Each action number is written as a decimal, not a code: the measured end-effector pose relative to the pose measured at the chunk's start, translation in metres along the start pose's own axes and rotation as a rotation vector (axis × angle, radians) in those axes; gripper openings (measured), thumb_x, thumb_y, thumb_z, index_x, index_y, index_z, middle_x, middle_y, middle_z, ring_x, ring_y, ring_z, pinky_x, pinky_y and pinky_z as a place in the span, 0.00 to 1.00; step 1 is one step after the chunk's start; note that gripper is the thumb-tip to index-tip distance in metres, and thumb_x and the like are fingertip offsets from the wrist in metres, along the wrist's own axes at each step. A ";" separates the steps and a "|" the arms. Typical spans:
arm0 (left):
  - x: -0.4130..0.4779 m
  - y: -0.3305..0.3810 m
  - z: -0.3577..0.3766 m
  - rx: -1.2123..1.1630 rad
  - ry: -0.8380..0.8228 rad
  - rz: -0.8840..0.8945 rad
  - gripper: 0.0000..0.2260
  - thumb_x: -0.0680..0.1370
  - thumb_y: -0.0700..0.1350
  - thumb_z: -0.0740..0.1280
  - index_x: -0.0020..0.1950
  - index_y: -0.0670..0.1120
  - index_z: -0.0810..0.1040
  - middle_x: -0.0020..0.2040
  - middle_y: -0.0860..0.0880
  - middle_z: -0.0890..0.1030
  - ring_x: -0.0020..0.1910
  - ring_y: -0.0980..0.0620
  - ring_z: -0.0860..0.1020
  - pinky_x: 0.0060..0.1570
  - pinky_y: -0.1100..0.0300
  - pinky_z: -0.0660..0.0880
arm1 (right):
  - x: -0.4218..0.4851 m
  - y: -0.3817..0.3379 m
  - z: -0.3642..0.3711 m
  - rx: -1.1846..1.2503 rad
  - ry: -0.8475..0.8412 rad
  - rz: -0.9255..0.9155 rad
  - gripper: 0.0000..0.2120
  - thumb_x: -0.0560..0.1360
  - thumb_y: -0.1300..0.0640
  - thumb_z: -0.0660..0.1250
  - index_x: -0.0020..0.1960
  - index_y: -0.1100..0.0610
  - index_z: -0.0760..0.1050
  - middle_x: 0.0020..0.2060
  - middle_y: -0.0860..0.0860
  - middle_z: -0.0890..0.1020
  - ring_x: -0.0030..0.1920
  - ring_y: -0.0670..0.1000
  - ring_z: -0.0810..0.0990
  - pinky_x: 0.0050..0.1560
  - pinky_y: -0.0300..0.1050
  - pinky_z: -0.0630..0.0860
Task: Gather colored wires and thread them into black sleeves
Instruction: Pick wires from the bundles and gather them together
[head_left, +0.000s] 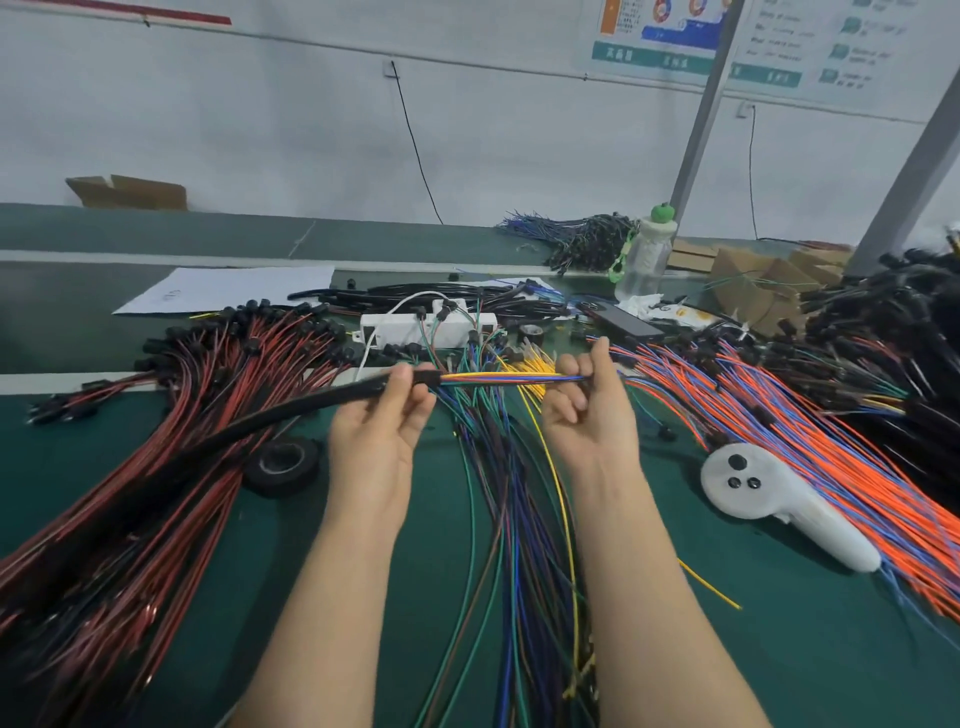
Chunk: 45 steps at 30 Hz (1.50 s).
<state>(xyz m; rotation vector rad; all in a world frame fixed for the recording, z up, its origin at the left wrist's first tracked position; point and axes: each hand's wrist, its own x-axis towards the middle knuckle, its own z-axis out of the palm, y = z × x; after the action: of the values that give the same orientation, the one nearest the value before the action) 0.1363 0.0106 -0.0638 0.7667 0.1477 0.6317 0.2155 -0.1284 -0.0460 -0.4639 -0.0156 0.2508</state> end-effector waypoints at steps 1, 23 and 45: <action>-0.002 -0.004 0.003 0.017 -0.013 -0.001 0.06 0.78 0.36 0.63 0.42 0.41 0.77 0.37 0.49 0.83 0.32 0.60 0.78 0.37 0.69 0.77 | 0.001 0.007 0.003 -0.058 0.043 -0.056 0.19 0.83 0.50 0.55 0.34 0.56 0.63 0.28 0.50 0.68 0.16 0.41 0.57 0.16 0.30 0.53; -0.012 -0.037 0.013 0.006 -0.082 -0.187 0.05 0.78 0.35 0.62 0.45 0.39 0.77 0.33 0.50 0.82 0.30 0.60 0.78 0.34 0.71 0.76 | -0.018 0.060 -0.001 -0.341 0.083 -0.049 0.15 0.81 0.51 0.59 0.42 0.60 0.76 0.26 0.48 0.74 0.22 0.43 0.63 0.23 0.32 0.62; -0.013 -0.037 0.012 -0.032 -0.060 -0.219 0.06 0.78 0.35 0.62 0.44 0.39 0.77 0.33 0.50 0.82 0.31 0.61 0.78 0.35 0.72 0.76 | -0.018 0.063 -0.003 -0.410 0.119 -0.127 0.23 0.82 0.47 0.54 0.38 0.59 0.77 0.28 0.50 0.79 0.20 0.41 0.70 0.20 0.31 0.65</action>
<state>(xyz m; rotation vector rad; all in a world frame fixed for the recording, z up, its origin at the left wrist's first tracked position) 0.1478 -0.0242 -0.0823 0.7262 0.1632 0.4024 0.1835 -0.0801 -0.0761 -0.8824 0.0198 0.0934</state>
